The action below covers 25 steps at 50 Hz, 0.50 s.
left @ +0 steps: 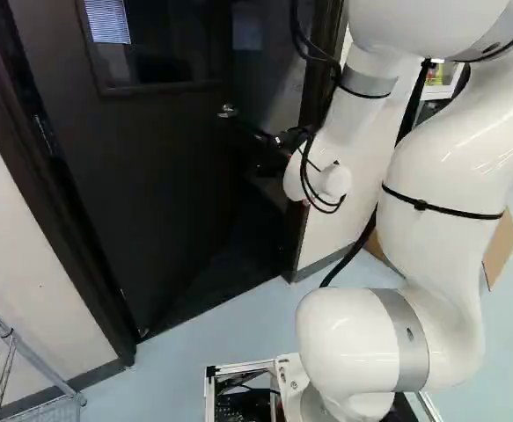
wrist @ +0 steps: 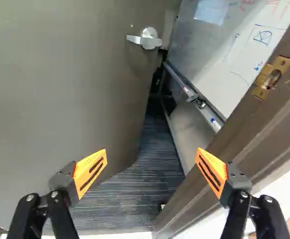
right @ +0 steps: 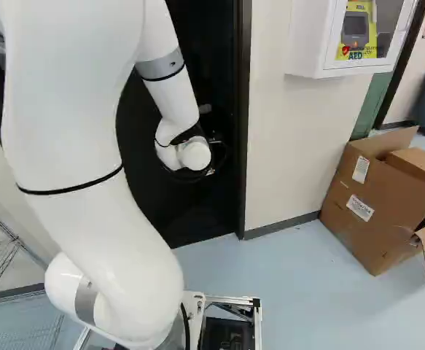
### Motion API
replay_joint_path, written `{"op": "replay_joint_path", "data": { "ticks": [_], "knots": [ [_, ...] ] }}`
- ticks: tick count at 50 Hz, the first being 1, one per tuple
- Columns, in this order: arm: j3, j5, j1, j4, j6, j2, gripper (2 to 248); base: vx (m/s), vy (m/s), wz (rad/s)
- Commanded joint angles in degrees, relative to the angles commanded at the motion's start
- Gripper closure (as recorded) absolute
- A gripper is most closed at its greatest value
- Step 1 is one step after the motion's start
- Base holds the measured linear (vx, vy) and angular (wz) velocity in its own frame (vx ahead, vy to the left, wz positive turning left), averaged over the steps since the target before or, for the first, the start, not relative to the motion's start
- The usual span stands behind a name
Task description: Open the door and move inside
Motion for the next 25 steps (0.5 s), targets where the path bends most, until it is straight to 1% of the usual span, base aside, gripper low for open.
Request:
{"op": "replay_joint_path", "data": {
  "ticks": [25],
  "knots": [
    [7.7,-3.9,-1.0,7.7,0.0,7.2,3,0.0,0.0,0.0]
  ]
}}
